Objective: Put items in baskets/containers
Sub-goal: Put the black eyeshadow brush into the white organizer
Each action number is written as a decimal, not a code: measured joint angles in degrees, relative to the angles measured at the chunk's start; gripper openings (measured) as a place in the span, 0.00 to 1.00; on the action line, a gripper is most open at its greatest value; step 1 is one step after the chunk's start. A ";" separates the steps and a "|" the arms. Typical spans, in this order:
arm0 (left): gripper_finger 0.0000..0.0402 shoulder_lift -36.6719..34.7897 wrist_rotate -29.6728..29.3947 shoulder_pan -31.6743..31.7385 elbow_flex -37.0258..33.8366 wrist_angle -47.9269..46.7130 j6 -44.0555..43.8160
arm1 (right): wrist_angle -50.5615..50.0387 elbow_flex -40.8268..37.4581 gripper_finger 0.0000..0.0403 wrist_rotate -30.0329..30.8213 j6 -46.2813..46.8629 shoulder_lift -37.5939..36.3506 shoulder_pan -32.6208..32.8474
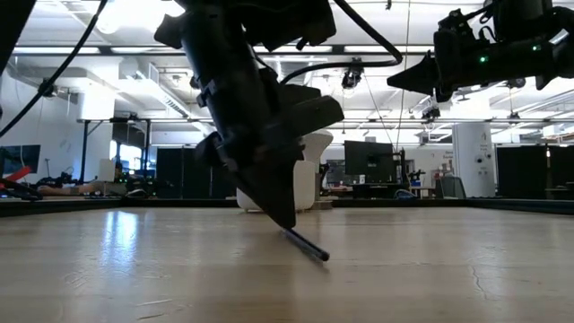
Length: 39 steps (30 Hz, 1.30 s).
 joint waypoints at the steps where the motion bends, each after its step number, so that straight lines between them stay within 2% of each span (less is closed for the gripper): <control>1: 0.01 -0.38 0.00 0.00 0.00 -0.28 0.79 | 0.01 0.00 0.02 0.01 0.01 0.00 -0.01; 11: 0.00 -6.81 -4.05 -0.49 0.22 -1.16 9.24 | -0.27 0.00 0.02 0.04 0.21 0.00 0.02; 15: 0.00 -8.92 -5.49 -1.76 0.35 -1.69 17.89 | -0.35 0.00 0.02 0.02 0.20 0.02 0.02; 19: 0.03 -8.13 -5.53 -3.77 0.17 -5.39 24.19 | -0.42 0.00 0.02 0.02 0.20 0.02 0.01; 29: 0.22 -3.42 -3.67 -5.46 0.17 -6.19 33.12 | -0.52 -0.02 0.02 0.04 0.18 0.09 -0.03; 39: 0.24 -0.66 -2.23 -5.51 0.26 -6.00 40.90 | -0.51 -0.02 0.02 0.05 0.09 0.09 -0.03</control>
